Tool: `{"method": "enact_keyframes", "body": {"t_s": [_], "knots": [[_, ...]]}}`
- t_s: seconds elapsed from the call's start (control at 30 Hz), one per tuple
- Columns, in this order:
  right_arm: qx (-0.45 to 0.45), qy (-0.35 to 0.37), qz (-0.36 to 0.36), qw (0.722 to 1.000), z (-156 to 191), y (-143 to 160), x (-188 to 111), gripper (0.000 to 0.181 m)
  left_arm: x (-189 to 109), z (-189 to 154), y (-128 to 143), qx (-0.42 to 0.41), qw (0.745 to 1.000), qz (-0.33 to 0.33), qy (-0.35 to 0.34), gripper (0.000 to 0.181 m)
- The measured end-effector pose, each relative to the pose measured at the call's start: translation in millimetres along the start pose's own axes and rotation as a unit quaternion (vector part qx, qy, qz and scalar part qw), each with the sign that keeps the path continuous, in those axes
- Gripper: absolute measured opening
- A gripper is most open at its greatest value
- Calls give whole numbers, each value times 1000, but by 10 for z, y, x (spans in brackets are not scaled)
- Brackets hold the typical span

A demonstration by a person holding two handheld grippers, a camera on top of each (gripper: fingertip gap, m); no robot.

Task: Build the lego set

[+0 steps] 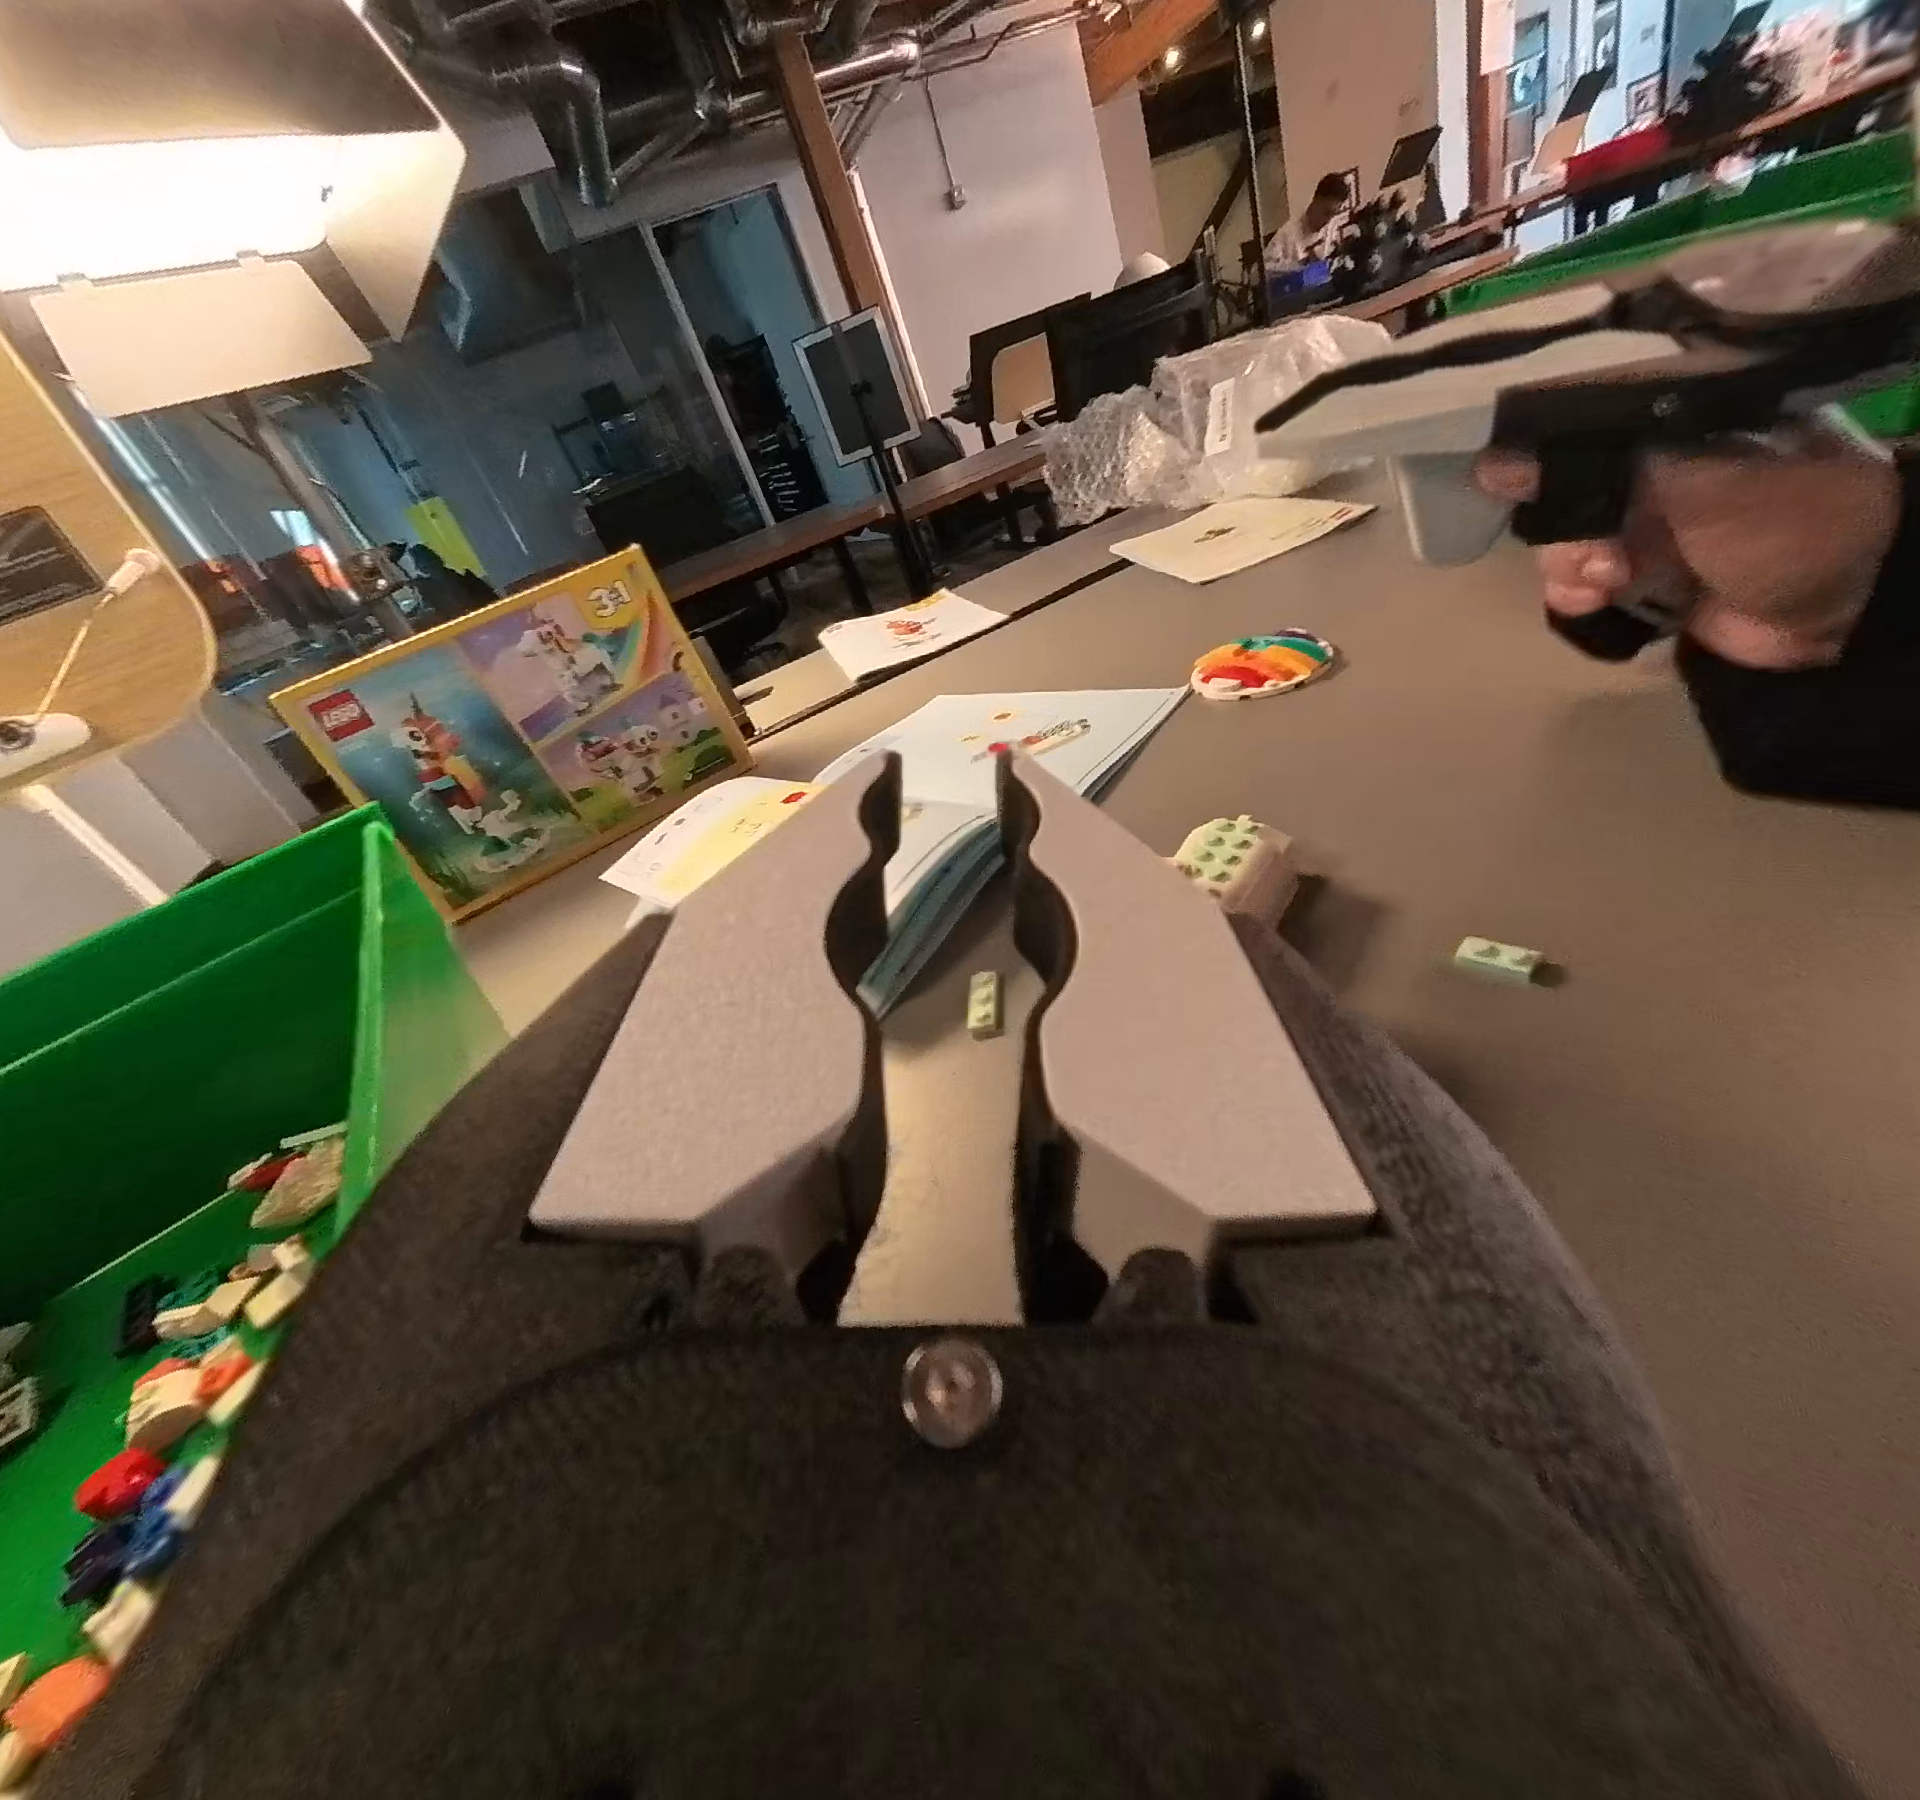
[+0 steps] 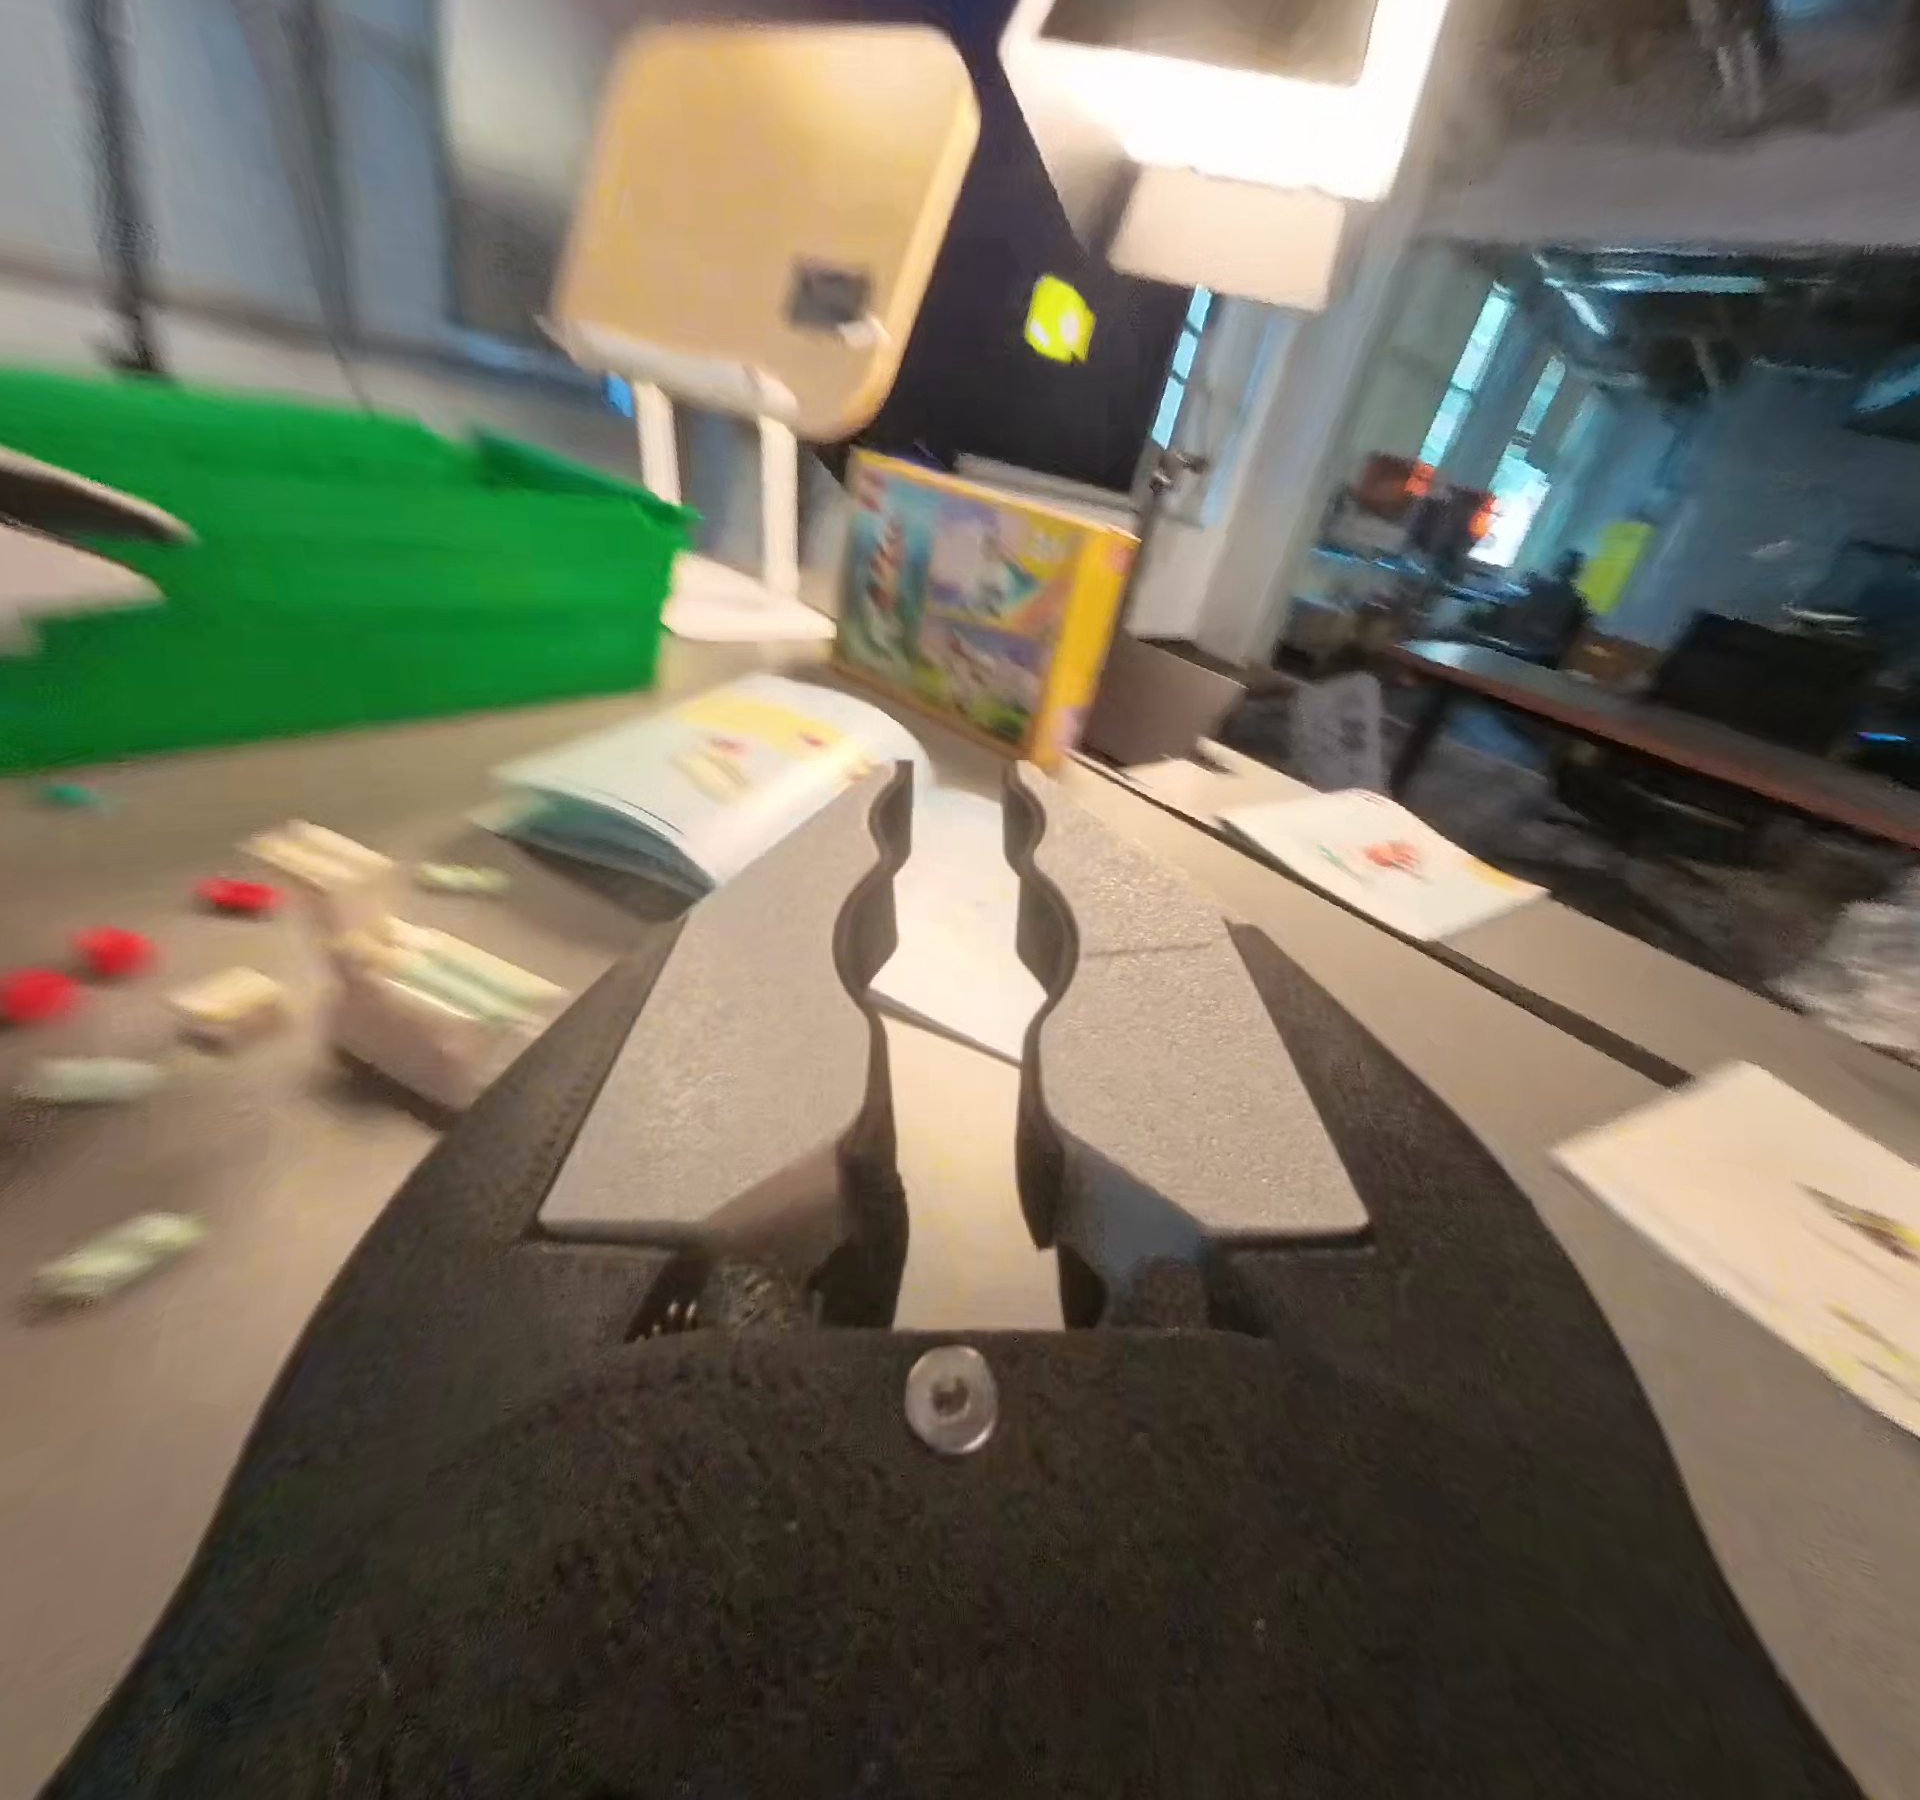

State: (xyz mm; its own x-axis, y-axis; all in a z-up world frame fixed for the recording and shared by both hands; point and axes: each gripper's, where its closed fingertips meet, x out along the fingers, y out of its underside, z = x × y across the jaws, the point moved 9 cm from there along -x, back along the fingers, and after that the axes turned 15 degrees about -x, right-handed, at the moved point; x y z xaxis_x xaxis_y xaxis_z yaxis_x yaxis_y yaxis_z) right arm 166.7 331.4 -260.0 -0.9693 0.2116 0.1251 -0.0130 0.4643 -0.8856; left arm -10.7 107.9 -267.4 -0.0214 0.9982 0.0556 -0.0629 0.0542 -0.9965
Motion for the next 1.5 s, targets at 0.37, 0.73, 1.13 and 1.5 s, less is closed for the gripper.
{"method": "enact_keyframes", "body": {"t_s": [0.37, 0.73, 1.13, 1.5], "knots": [[-62, -212, -58, 974, 617, -160, 86, 14, -20, -67, -23, -11, 999, -17, 49, 15], [-106, -311, -70, 942, 897, -245, -42, 12, 91, -173, 74, 72, 996, 24, 55, 13], [-108, -296, -63, 947, 842, -252, -26, 11, 110, -226, 106, 112, 992, 28, 60, 12], [-125, -296, -53, 946, 872, -243, -20, 10, 99, -252, 93, 130, 990, 20, 52, 10]]}}
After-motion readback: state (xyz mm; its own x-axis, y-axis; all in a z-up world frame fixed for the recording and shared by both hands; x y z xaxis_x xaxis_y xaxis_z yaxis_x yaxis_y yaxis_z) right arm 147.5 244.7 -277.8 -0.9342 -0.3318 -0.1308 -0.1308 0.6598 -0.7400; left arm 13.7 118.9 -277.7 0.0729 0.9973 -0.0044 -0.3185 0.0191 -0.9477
